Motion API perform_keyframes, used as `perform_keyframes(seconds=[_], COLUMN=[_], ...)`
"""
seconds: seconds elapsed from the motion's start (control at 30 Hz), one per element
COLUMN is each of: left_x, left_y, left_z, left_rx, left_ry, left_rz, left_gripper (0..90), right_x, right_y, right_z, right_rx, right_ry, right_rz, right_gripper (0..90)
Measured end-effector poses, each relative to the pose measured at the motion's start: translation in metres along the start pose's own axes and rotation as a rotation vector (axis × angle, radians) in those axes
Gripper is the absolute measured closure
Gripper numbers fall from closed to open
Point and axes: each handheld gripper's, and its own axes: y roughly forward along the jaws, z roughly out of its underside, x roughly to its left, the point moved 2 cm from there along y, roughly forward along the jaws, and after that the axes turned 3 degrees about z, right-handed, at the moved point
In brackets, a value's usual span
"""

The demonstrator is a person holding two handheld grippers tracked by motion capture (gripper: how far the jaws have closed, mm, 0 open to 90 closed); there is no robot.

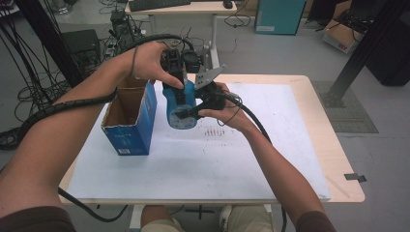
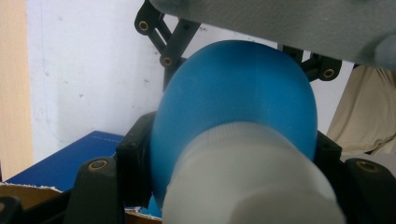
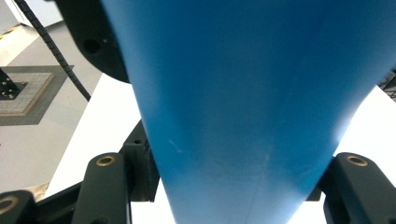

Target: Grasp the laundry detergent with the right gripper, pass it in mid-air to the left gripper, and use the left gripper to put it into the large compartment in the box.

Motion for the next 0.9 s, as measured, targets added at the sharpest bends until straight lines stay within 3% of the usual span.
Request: perform_keyframes(seconds=[0.17, 0.27, 0.33, 0.37, 0.63, 0.9], left_x=[0.0, 0.001, 0.001, 0.001, 0.005, 0.008], left_y=[-0.001, -0.001, 0.002, 0.002, -0.001, -0.008], left_z=[0.001, 0.002, 0.003, 0.003, 0.006, 0.004], left_rx=[0.001, 0.008, -0.025, -0.027, -0.004, 0.005], left_ry=[-0.013, -0.018, -0.028, -0.039, -0.079, -0.139], left_rz=[0.003, 0.008, -0.006, 0.007, -0.003, -0.01], left_gripper=[36.0, 36.1, 36.0, 36.0, 36.0, 36.0], right_x=[-0.001, -0.001, -0.002, -0.001, -0.004, 0.004], right_y=[0.0, -0.001, -0.002, -0.003, -0.011, -0.017], right_z=[0.001, 0.002, 0.004, 0.005, 0.018, 0.03], right_rx=[0.001, -0.003, 0.007, 0.01, 0.047, 0.12], right_ry=[0.002, 0.018, 0.051, 0.081, 0.179, 0.162], right_rz=[-0.003, -0.002, -0.008, 0.007, 0.035, 0.114], right_gripper=[38.8, 32.4, 26.9, 24.5, 2.9, 0.1])
